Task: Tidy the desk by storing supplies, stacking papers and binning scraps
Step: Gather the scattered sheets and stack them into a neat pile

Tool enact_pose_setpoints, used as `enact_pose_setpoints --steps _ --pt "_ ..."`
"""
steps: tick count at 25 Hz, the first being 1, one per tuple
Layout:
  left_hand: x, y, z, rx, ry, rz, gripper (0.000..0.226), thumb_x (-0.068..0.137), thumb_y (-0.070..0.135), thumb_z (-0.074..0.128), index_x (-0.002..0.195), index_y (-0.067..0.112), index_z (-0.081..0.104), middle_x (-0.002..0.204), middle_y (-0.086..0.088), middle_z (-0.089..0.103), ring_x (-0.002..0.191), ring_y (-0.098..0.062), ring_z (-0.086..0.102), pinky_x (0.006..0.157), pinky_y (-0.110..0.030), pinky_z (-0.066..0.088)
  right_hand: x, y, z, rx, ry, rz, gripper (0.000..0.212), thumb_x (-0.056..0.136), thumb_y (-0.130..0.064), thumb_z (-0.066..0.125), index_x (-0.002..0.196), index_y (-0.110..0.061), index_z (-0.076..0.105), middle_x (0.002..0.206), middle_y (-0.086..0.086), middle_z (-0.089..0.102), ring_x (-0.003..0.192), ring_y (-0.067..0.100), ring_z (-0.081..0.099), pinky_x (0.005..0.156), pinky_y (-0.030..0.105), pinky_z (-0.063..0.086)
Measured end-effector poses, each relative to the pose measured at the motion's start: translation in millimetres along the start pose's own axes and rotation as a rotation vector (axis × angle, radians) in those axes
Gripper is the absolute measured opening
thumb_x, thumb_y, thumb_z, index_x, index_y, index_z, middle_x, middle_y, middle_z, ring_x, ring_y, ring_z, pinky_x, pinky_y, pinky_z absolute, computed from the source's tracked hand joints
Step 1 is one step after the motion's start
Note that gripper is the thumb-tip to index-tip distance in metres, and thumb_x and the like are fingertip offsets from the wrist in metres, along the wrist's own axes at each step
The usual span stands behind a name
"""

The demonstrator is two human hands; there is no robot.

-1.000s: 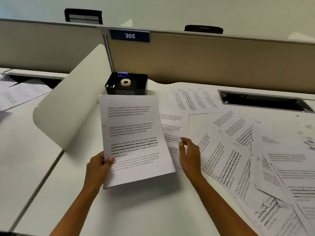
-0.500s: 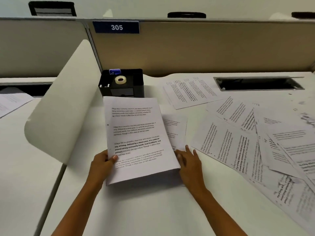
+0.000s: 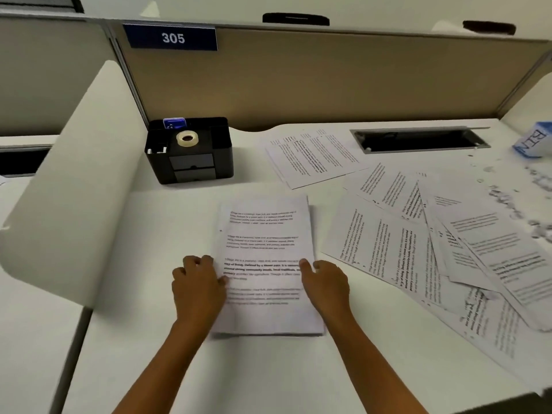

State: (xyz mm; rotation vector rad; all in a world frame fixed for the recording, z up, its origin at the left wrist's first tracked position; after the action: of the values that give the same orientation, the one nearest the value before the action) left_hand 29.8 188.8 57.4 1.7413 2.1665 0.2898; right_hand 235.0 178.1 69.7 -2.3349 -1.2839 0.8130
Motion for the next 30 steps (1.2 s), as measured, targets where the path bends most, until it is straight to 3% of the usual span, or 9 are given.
enact_pose_setpoints --steps 2,7,10,13,17,19,22,24,30 --pt "-6.6 9.1 8.1 -0.013 0.006 -0.029 0.054 0.083 0.028 0.065 0.127 0.006 0.043 0.133 -0.017 0.039 0.118 -0.037 0.038 0.096 -0.043 0.037 -6.0 -5.3 1.7 -0.031 -0.043 0.024 0.051 0.092 -0.044 0.047 0.128 -0.008 0.048 0.128 0.011 0.051 0.118 0.028 0.049 0.096 0.035 0.040" --pt "-4.3 19.3 8.1 -0.338 -0.009 -0.139 0.053 0.083 0.020 0.068 0.121 0.000 0.037 0.123 -0.022 0.050 0.108 -0.039 0.052 0.086 -0.037 0.045 -6.3 -5.0 4.0 0.050 -0.059 0.097 0.041 0.087 -0.034 0.058 0.113 -0.004 0.048 0.115 0.011 0.054 0.100 0.026 0.057 0.074 0.028 0.044" --pt "-6.8 20.2 2.3 -0.399 -0.080 -0.170 0.040 0.087 0.025 0.062 0.113 0.001 0.045 0.117 -0.018 0.059 0.100 -0.034 0.061 0.072 -0.029 0.047 -0.4 0.7 5.4 0.270 -0.147 0.139 0.011 0.086 -0.023 0.056 0.089 -0.013 0.053 0.104 0.009 0.065 0.090 0.024 0.063 0.081 0.036 0.054" --pt "-8.9 18.5 -0.8 -0.458 -0.118 -0.095 0.031 0.090 0.024 0.058 0.113 0.005 0.051 0.117 -0.013 0.061 0.087 -0.022 0.058 0.067 -0.021 0.046 3.2 10.6 2.2 0.242 -0.104 0.083 0.024 0.087 -0.023 0.053 0.110 -0.015 0.055 0.110 0.004 0.065 0.095 0.023 0.062 0.089 0.042 0.052" --pt "-12.4 25.2 -12.7 -0.555 -0.048 -0.004 0.027 0.083 0.023 0.067 0.106 0.011 0.059 0.107 -0.006 0.066 0.077 -0.014 0.058 0.061 -0.014 0.042 -0.7 14.9 -21.6 0.379 0.061 -0.158 0.016 0.090 -0.014 0.057 0.106 -0.013 0.054 0.104 0.000 0.062 0.086 0.012 0.057 0.062 0.010 0.046" --pt "-17.7 37.7 -20.8 -0.666 0.070 0.037 0.023 0.083 0.022 0.068 0.103 0.015 0.059 0.105 -0.003 0.067 0.076 -0.013 0.060 0.065 -0.015 0.047 -1.0 14.7 -38.1 0.496 0.147 -0.247 0.011 0.090 -0.013 0.057 0.100 -0.015 0.052 0.099 -0.003 0.059 0.084 0.010 0.059 0.052 0.005 0.045" --pt "-22.8 62.8 -32.3 -0.782 0.258 0.121 0.022 0.085 0.017 0.065 0.105 0.012 0.058 0.105 0.000 0.066 0.083 -0.017 0.064 0.073 -0.025 0.054 3.8 12.5 -62.1 0.668 0.246 -0.342 0.015 0.088 -0.015 0.060 0.100 -0.018 0.051 0.096 -0.007 0.059 0.080 0.000 0.058 0.055 0.003 0.047" --pt "-27.5 84.2 -37.5 -0.887 0.339 0.175 0.018 0.089 0.015 0.060 0.106 0.011 0.056 0.104 0.002 0.065 0.084 -0.015 0.065 0.070 -0.018 0.056 9.0 13.3 -79.2 0.751 0.271 -0.418 0.019 0.087 -0.016 0.061 0.102 -0.019 0.050 0.095 -0.010 0.060 0.085 0.000 0.060 0.062 0.005 0.049" --pt "-44.7 128.1 -26.8 -1.202 0.433 0.240 0.021 0.086 0.024 0.056 0.102 0.014 0.048 0.098 0.001 0.063 0.089 -0.014 0.065 0.068 -0.021 0.055 21.5 32.6 -114.7 0.877 0.153 -0.496 0.028 0.085 -0.015 0.062 0.110 -0.019 0.048 0.102 -0.010 0.061 0.095 0.009 0.062 0.079 0.020 0.055"
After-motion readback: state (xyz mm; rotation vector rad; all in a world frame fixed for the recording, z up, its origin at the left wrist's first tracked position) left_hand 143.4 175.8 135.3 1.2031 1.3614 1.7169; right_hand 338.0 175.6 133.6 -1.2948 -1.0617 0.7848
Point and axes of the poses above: each hand's wrist, its own x-axis towards the middle knuckle, its own z-axis out of the palm, y = z × x, the point moved 1 cm from there along x, towards the middle knuckle
